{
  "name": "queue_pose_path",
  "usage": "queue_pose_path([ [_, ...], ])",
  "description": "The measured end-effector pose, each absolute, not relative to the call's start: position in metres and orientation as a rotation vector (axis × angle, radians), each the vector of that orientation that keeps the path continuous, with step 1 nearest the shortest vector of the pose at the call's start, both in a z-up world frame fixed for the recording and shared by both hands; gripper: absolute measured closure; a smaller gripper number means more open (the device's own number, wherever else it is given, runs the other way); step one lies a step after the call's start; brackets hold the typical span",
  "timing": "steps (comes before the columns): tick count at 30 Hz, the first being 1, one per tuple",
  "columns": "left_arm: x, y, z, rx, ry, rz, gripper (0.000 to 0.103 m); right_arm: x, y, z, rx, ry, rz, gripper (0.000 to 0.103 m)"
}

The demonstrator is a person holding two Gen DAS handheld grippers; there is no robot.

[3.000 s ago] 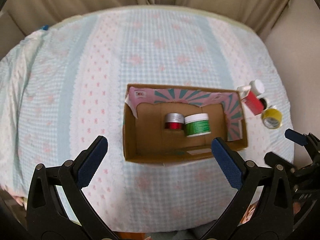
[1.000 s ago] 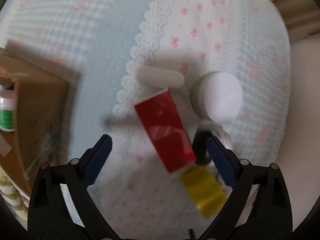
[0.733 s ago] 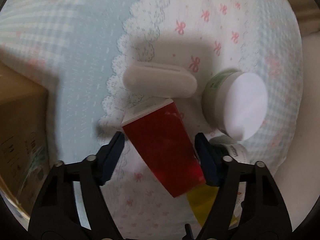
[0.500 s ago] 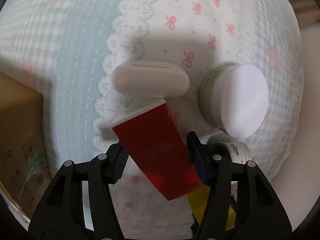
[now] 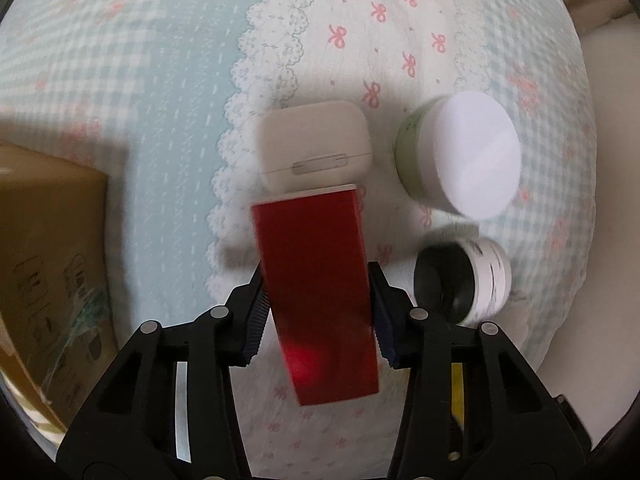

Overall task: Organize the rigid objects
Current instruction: 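Carry both items into the box and open both tools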

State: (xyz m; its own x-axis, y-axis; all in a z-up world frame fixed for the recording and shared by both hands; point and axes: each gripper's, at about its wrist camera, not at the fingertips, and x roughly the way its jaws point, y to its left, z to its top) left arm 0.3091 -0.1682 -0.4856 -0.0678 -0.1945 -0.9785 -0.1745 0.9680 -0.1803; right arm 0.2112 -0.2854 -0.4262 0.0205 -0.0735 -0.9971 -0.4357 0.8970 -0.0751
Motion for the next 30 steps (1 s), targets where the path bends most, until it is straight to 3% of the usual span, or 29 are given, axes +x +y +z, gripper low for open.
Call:
queue_pose_path([
  [8,0.276,-0.159,-0.439,-0.244,1.557,-0.063,0.063,0.200,-0.304,-0.388,-0.283,1.513,0.238,0.064],
  [14,0.254,-0.139,-0.371,-0.263,1.450,-0.103,0.063,0.186,-0.314,-0.338,-0.125,1.475,0.188,0.064],
  [23,0.207,-0.075,-0.254,-0.276,1.234,-0.098,0.063,0.182,-0.294,-0.238,-0.078,1.292,0.188,0.064],
  [30,0.166,0.001,-0.199,-0.278,1.163,-0.028,0.063,0.174,-0.248,-0.174,-0.060,1.155,0.258,0.064],
])
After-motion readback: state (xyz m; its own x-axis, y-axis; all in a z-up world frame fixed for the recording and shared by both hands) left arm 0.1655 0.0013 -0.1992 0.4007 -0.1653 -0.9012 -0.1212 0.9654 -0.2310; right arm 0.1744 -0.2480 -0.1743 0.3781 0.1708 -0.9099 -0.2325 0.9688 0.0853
